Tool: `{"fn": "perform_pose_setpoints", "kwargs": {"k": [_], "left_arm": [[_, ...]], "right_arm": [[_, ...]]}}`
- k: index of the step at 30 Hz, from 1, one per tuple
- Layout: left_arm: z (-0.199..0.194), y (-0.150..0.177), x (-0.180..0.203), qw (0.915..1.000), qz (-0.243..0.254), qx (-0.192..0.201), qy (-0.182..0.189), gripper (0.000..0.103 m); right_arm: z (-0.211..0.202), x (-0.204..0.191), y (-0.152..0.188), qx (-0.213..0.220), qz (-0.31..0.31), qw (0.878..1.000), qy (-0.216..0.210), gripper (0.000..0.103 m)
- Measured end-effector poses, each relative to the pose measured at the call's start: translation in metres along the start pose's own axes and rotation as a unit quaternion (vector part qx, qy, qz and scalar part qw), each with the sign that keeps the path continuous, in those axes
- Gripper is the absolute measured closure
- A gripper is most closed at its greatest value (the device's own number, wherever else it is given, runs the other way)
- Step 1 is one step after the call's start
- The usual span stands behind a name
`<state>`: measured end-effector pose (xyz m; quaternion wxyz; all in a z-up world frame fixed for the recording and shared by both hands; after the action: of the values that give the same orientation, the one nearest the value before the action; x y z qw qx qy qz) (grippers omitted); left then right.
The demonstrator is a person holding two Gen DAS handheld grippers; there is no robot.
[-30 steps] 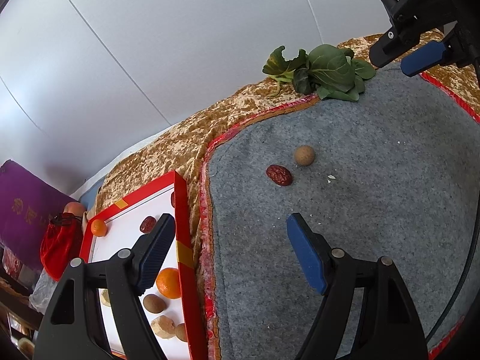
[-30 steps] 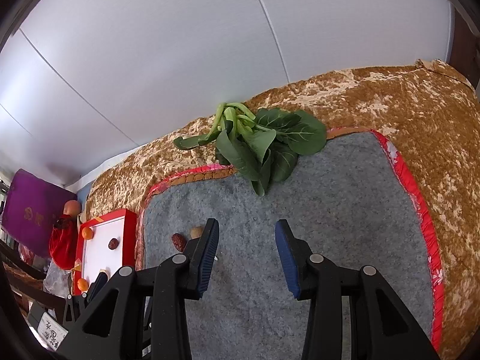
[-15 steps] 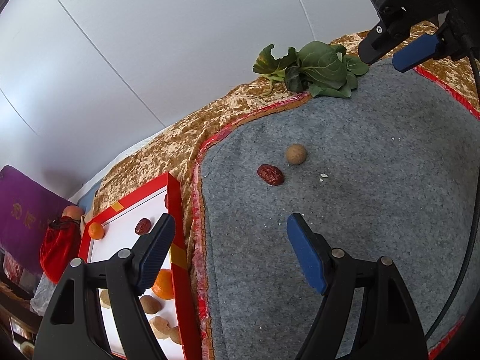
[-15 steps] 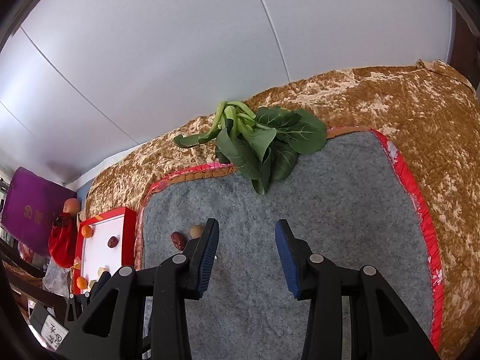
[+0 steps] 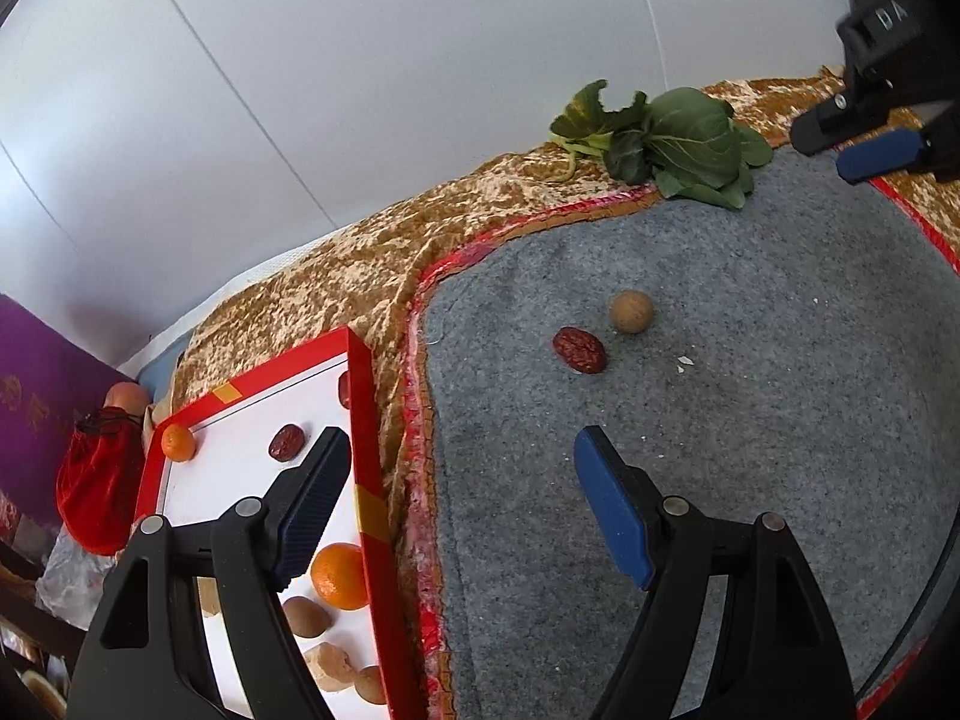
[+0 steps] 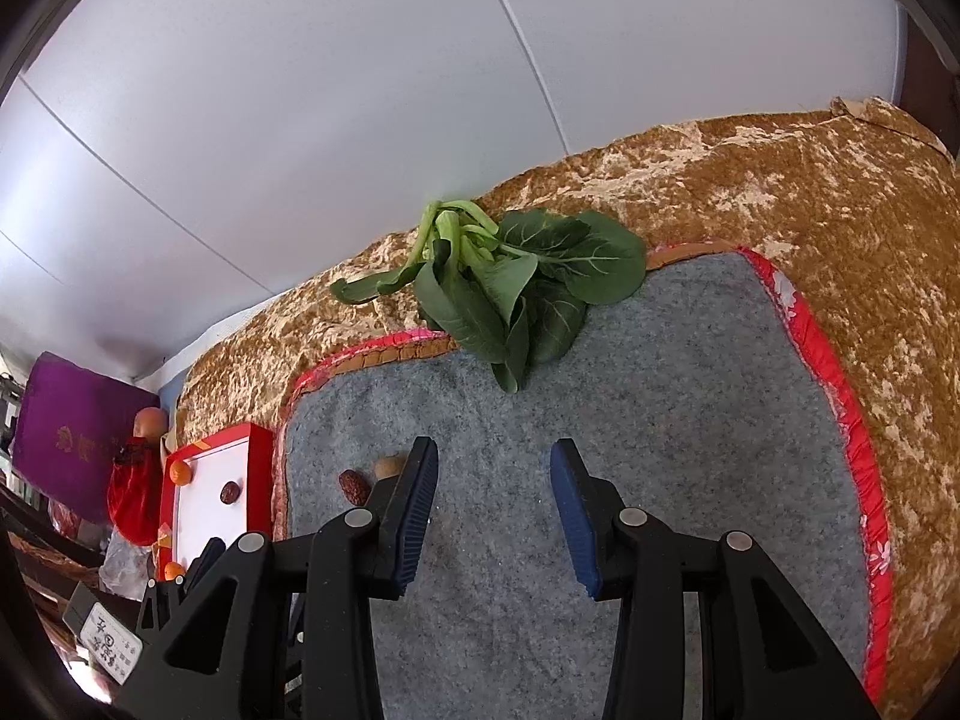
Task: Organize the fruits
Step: 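Close the right gripper on the brown nut while the left approaches the red date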
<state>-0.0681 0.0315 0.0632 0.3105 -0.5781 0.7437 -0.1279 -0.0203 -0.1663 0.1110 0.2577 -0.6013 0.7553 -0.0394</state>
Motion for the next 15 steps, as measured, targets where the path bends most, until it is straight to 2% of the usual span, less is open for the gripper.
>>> {"fn": "perform_pose_setpoints", "kwargs": {"k": [6,11,15], "left_arm": [[0.008,0.0,-0.027,0.999,-0.035,-0.011,0.023,0.026],[0.018,-0.002,-0.033,0.997,-0.051,-0.023,0.054,0.026],[0.015,-0.003,-0.033,0.9961,-0.058,-0.021,0.062,0.026]], "right_arm": [[0.023,-0.005,0.0,-0.03,0.019,0.999,-0.028,0.062],[0.046,-0.031,0.009,-0.058,0.009,0.997,-0.048,0.062],[0.068,-0.056,0.016,-0.073,-0.012,0.996,-0.046,0.062]]}}
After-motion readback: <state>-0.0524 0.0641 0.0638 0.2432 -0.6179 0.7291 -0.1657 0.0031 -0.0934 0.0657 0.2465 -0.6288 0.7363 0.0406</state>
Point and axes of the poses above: each gripper's, at about its wrist camera, not at the fingertips, and z roughly the way its jaws point, x to its right, y to its underside, the point moved 1 cm from there along z, roughly the way its jaws point, and after that the axes turned 3 degrees about y, right-handed, at the moved point
